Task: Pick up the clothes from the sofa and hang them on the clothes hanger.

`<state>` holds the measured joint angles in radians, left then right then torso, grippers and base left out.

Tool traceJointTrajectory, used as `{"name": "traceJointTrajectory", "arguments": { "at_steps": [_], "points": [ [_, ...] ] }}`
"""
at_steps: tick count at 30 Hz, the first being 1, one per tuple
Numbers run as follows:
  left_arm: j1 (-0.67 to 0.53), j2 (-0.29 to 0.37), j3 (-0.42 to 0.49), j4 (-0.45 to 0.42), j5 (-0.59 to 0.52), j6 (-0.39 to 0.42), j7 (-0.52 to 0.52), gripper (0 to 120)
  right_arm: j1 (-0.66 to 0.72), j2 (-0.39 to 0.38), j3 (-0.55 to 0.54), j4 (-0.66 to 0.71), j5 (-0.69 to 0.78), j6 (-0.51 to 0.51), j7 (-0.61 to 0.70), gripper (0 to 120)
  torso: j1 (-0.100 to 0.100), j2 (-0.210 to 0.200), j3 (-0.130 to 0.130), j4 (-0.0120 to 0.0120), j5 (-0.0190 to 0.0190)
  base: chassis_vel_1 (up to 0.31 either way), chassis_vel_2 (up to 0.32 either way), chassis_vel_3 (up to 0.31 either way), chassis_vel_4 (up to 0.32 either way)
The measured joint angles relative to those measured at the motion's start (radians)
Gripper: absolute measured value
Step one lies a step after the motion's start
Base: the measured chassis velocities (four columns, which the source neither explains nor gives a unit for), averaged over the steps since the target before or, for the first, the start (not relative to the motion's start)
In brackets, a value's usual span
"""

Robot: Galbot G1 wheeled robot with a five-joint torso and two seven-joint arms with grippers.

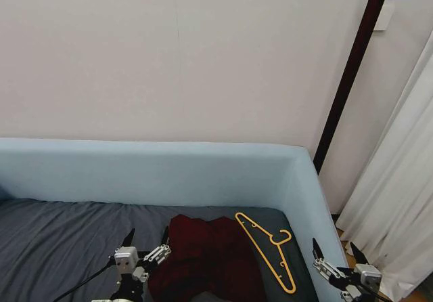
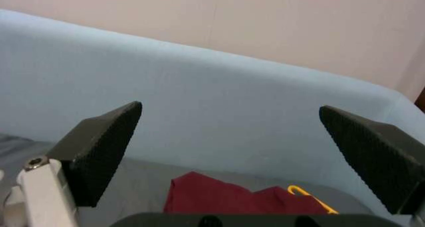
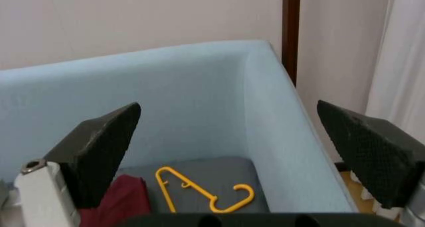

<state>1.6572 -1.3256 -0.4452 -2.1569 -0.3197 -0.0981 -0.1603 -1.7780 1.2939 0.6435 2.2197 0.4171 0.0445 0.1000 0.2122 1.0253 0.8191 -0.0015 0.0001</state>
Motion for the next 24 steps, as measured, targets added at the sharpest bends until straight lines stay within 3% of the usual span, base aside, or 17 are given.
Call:
{"name": "traceJointTrajectory", "arguments": {
  "at_steps": [10,12,14,17,24],
  "points": [
    [0.020,-0.025,-0.005,0.034,0.017,-0.012,-0.017,100,0.126,-0.091,-0.033,-0.027,0.197,-0.205,0.075,100,0.000,0.000,0.000,0.0000,0.0000,0.000,0.000,0.000,0.000],
    [0.030,-0.035,-0.011,0.048,0.024,-0.019,-0.027,100,0.222,-0.128,-0.066,-0.075,0.298,-0.283,0.109,100,0.000,0.000,0.000,-0.0001,0.0000,0.000,0.000,0.000,0.000],
    [0.038,-0.040,-0.014,0.053,0.030,-0.023,-0.028,100,0.251,-0.141,-0.079,-0.093,0.332,-0.299,0.122,100,0.000,0.000,0.000,0.0000,0.0000,0.000,0.000,0.000,0.000],
    [0.061,-0.059,-0.029,0.068,0.056,-0.040,-0.040,100,0.383,-0.184,-0.148,-0.165,0.515,-0.378,0.211,100,0.000,0.000,0.000,0.0000,0.0000,0.000,0.000,0.000,0.000],
    [0.093,-0.105,-0.052,0.076,0.098,-0.053,-0.058,100,0.628,-0.190,-0.288,-0.307,0.791,-0.466,0.350,100,0.000,0.000,0.000,0.0002,-0.0003,0.000,0.000,0.000,0.000]
  ]
}}
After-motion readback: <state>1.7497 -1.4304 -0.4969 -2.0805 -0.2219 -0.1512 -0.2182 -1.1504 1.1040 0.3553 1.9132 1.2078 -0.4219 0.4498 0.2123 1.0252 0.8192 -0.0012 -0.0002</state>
